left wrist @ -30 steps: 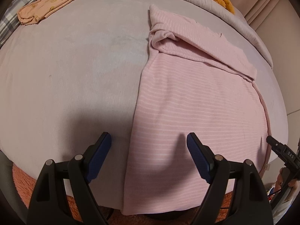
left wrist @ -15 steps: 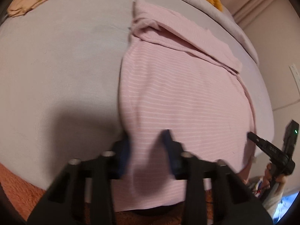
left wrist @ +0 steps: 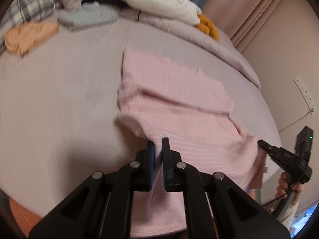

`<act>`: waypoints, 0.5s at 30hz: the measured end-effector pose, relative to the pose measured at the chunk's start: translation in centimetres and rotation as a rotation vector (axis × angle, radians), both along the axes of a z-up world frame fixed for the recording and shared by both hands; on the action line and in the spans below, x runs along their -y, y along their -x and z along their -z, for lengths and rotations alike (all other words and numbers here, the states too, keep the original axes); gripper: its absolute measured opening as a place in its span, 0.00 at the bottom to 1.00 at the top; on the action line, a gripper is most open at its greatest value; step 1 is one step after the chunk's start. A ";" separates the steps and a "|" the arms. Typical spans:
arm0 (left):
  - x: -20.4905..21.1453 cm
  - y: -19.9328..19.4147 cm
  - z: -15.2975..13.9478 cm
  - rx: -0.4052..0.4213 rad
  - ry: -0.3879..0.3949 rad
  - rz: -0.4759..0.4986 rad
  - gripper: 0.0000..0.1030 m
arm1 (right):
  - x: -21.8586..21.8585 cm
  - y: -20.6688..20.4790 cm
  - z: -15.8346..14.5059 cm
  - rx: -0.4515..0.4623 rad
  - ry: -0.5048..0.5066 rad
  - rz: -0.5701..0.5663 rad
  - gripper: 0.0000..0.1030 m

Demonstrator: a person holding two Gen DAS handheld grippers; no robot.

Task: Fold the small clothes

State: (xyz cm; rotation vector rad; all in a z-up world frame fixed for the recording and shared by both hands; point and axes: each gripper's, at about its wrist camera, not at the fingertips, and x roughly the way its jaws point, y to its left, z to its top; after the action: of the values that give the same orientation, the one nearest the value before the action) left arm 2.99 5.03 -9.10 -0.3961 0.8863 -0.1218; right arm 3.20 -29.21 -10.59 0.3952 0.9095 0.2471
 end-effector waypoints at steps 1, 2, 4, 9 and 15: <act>0.0 -0.7 -0.1 0.009 -0.016 -0.008 0.06 | -0.1 -0.4 -0.3 0.018 0.012 0.004 0.09; 0.0 -1.6 0.1 0.010 -0.026 -0.014 0.06 | -0.2 -0.9 -0.5 0.034 0.028 0.010 0.09; 0.3 -3.1 0.5 0.004 -0.035 -0.013 0.06 | -0.3 -2.4 -0.3 0.042 0.039 0.016 0.09; 0.6 -6.3 3.0 -0.037 -0.109 -0.008 0.07 | -0.9 -5.5 2.1 0.001 0.070 0.020 0.09; 0.4 -9.0 6.6 -0.125 -0.168 0.011 0.09 | -0.9 -7.5 5.0 -0.080 0.104 0.037 0.09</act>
State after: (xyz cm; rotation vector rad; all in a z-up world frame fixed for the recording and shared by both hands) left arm 12.00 4.67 -15.70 -0.2442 1.0140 -0.0329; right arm 10.73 -28.35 -15.56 0.3267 0.9888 0.1501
